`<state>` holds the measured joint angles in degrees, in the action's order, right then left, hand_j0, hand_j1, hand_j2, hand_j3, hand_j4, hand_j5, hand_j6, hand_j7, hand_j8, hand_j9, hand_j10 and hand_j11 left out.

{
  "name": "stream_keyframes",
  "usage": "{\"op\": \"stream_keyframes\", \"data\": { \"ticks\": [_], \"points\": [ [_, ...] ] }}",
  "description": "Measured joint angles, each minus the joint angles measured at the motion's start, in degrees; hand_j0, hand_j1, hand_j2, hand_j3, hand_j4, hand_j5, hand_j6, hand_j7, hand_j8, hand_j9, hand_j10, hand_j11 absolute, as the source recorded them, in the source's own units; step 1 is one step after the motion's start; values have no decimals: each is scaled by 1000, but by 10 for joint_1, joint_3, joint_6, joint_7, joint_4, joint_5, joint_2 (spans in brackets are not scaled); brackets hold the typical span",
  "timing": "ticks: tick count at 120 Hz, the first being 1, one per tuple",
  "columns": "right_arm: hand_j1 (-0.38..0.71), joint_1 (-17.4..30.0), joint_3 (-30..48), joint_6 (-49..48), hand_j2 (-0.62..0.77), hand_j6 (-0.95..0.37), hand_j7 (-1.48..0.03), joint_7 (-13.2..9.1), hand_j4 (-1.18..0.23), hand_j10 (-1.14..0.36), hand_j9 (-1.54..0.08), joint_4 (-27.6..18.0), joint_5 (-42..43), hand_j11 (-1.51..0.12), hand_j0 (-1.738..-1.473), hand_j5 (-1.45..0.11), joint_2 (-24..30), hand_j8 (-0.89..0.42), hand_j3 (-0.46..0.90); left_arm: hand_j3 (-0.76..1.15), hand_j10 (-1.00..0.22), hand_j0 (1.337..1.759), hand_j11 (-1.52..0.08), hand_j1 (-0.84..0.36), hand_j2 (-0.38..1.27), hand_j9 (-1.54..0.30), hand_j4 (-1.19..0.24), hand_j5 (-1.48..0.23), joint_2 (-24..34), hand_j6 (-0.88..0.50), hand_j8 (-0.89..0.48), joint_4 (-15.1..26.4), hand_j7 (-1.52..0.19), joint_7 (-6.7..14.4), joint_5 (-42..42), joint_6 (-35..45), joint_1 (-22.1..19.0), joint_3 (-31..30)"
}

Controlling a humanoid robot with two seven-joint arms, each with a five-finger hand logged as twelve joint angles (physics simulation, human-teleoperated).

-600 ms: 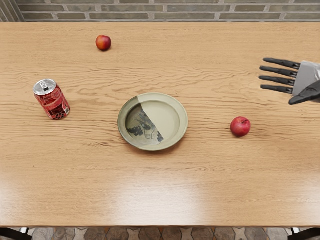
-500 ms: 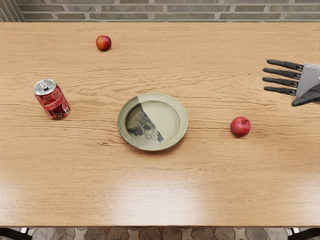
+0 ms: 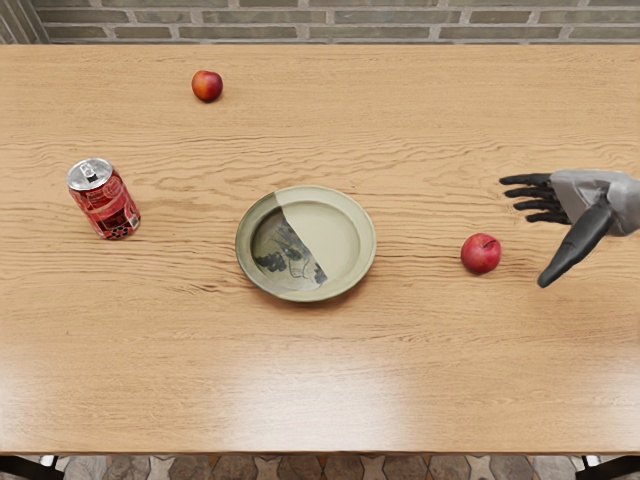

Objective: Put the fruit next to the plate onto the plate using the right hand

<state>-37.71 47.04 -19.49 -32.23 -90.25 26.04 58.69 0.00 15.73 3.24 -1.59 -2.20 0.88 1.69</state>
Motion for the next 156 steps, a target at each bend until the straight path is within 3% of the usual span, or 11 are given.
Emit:
{"op": "stream_keyframes", "data": {
  "ticks": [16,39,64,102,156],
  "points": [
    [-312,-11,-5,-15,-5,-35,-41,-20,-34,-34,-41,-4,45,-41,-1658,-41,-26,-34,0,0,0,1658,0,349,0,0,0,0,0,0,0,0,0,0,0,0,0,0],
    [-284,-75,-67,5,-10,-60,-72,-27,-58,-58,-72,4,125,-72,-1658,-73,-70,-59,0,0,0,1658,0,349,0,0,0,0,0,0,0,0,0,0,0,0,0,0],
    [-285,-107,-179,160,-9,-60,-71,-28,-58,-58,-71,13,259,-71,-1658,-71,-141,-59,0,0,0,1658,0,349,0,0,0,0,0,0,0,0,0,0,0,0,0,0],
    [-288,-92,-247,325,-8,-58,-68,-28,-56,-55,-68,31,292,-68,-1658,-69,-178,-57,0,0,0,1658,0,349,0,0,0,0,0,0,0,0,0,0,0,0,0,0],
    [32,-87,-259,368,-43,-330,-423,-28,-328,-328,-424,30,288,-424,-1658,-424,-196,-328,0,0,0,1658,0,349,0,0,0,0,0,0,0,0,0,0,0,0,0,0]
  ]
}}
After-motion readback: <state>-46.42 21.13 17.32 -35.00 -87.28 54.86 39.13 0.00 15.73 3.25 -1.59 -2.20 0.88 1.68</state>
